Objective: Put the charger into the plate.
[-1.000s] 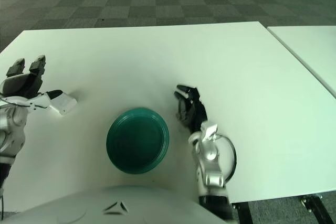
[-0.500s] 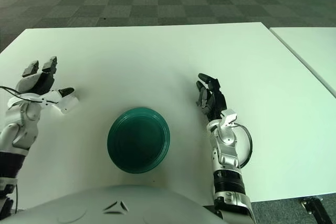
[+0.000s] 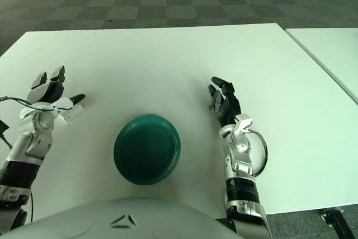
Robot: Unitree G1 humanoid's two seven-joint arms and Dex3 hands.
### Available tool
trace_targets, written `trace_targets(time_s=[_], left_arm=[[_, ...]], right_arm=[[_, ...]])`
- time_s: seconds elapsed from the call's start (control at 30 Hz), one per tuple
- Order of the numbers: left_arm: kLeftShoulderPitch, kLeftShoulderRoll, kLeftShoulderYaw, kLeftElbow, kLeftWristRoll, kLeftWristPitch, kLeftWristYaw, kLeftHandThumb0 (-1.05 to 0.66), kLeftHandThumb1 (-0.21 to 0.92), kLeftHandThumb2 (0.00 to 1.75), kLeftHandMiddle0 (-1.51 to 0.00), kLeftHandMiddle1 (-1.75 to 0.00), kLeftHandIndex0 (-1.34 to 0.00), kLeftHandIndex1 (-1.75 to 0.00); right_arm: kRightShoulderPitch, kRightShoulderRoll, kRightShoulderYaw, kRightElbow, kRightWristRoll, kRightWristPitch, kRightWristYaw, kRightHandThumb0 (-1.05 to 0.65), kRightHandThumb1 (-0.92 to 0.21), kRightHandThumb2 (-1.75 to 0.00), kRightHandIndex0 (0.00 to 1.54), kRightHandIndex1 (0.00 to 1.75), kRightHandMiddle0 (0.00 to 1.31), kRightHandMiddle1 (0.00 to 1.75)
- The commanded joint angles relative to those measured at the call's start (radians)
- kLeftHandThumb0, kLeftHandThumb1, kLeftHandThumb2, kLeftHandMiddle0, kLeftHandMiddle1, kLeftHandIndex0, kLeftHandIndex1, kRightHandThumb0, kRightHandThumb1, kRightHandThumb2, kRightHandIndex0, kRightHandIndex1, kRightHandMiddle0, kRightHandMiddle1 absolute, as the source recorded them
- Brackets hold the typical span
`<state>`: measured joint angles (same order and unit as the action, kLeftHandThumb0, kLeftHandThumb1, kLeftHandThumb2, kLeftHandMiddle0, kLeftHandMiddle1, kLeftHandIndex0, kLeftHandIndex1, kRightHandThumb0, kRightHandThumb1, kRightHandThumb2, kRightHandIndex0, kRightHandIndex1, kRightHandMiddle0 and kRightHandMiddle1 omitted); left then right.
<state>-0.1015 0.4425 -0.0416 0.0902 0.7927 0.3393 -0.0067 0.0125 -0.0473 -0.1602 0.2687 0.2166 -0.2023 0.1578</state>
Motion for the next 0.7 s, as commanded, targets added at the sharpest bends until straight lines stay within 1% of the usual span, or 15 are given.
trace_targets(time_s=[0.0, 0.13, 0.3, 0.33, 0.4, 0.43, 0.5, 0.53, 0.67], left_arm=[[-0.018, 0.003, -0.005, 0.023, -0.013, 0.012, 0.020, -1.05, 0.92, 0.58, -0.08, -0.03, 0.00, -0.72], [-0.014, -0.001, -0.010, 0.021, -0.020, 0.011, 0.026, -1.05, 0.92, 0.59, -0.11, -0.04, 0.00, -0.85], [-0.011, -0.005, -0.020, 0.023, -0.024, 0.006, 0.035, -1.05, 0.92, 0.58, -0.14, -0.05, 0.00, -0.94], [-0.010, -0.005, -0.020, 0.024, -0.027, 0.004, 0.036, -1.05, 0.92, 0.58, -0.14, -0.05, 0.00, -0.95], [-0.009, -0.004, -0.021, 0.025, -0.032, 0.003, 0.038, -1.05, 0.92, 0.58, -0.16, -0.06, 0.00, -0.95], [-0.007, -0.005, -0.022, 0.025, -0.035, 0.002, 0.039, -1.05, 0.92, 0.58, -0.16, -0.06, 0.00, -0.96], [-0.006, -0.007, -0.024, 0.025, -0.039, 0.003, 0.039, -1.05, 0.92, 0.58, -0.18, -0.06, 0.00, -0.95], [-0.004, -0.008, -0.025, 0.025, -0.042, 0.003, 0.041, -1.05, 0.92, 0.58, -0.18, -0.07, 0.00, -0.94], [0.005, -0.010, -0.028, 0.028, -0.051, 0.000, 0.046, -1.05, 0.92, 0.59, -0.20, -0.08, 0.00, -0.93]], right_arm=[[0.099, 0.010, -0.006, 0.048, 0.017, 0.049, 0.018, -0.73, -0.92, -0.78, 0.30, 0.13, 0.00, 0.93], [0.101, 0.012, -0.008, 0.047, 0.017, 0.047, 0.023, -0.73, -0.92, -0.78, 0.30, 0.13, 0.00, 0.92], [0.097, 0.012, -0.012, 0.051, 0.016, 0.047, 0.027, -0.73, -0.92, -0.78, 0.31, 0.12, 0.00, 0.92], [0.045, 0.012, -0.002, 0.057, -0.003, 0.098, -0.006, -0.73, -0.92, -0.78, 0.31, 0.12, 0.00, 0.92], [-0.021, 0.013, 0.011, 0.064, -0.026, 0.163, -0.048, -0.70, -0.92, -0.79, 0.31, 0.12, 0.01, 0.97], [-0.016, 0.013, 0.013, 0.053, -0.028, 0.173, -0.052, -0.69, -0.92, -0.80, 0.31, 0.12, 0.01, 0.99], [0.045, 0.010, 0.008, 0.012, -0.014, 0.167, -0.036, -0.69, -0.92, -0.81, 0.32, 0.12, 0.01, 1.01], [0.056, 0.009, 0.007, 0.001, -0.012, 0.169, -0.035, -0.69, -0.92, -0.81, 0.32, 0.12, 0.00, 1.01], [0.058, 0.008, 0.009, -0.011, -0.011, 0.186, -0.039, -0.69, -0.92, -0.81, 0.32, 0.12, 0.00, 1.02]])
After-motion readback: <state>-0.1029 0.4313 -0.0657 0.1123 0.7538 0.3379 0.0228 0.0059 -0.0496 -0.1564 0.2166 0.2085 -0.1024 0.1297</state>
